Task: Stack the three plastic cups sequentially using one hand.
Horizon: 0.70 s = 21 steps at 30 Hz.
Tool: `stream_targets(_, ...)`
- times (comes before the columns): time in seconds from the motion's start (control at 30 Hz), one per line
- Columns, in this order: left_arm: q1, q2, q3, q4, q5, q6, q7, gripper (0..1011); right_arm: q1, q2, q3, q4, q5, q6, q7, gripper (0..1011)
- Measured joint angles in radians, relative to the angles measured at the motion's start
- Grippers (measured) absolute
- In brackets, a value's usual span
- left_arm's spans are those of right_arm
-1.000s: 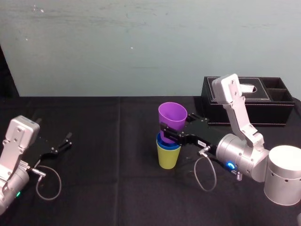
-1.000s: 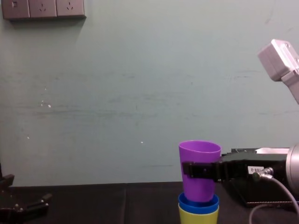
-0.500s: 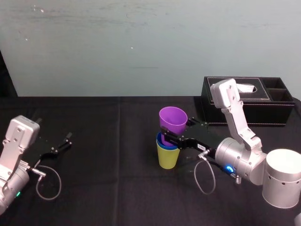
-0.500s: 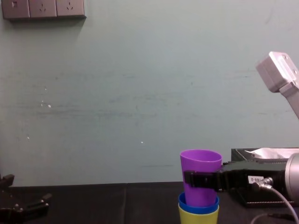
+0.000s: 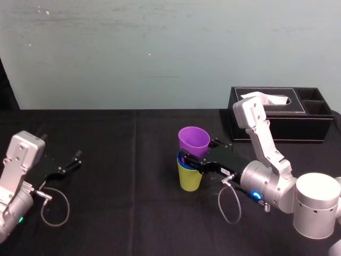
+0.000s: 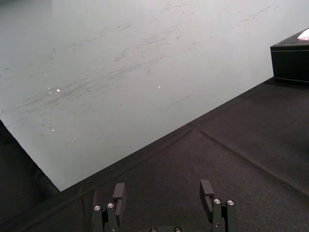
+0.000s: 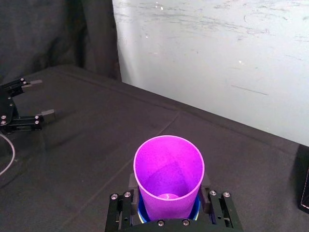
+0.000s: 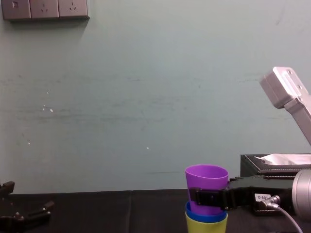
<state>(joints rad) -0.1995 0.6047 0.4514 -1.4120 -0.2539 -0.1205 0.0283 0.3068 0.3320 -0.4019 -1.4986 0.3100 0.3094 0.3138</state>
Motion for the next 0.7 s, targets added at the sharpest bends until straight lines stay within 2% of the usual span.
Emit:
stream_targets(0.33,0.000,0.000,0.000,0.000,0.000,0.000,0.000,1000,0.000,0.001,0.001,-0.003,0.002,0.000,-0.001,724)
stream_targets(0.7,0.000,0.000,0.000,0.000,0.000,0.000,0.000,1000,0.000,0.002,0.001,-0.005,0.003,0.001,-0.001,985)
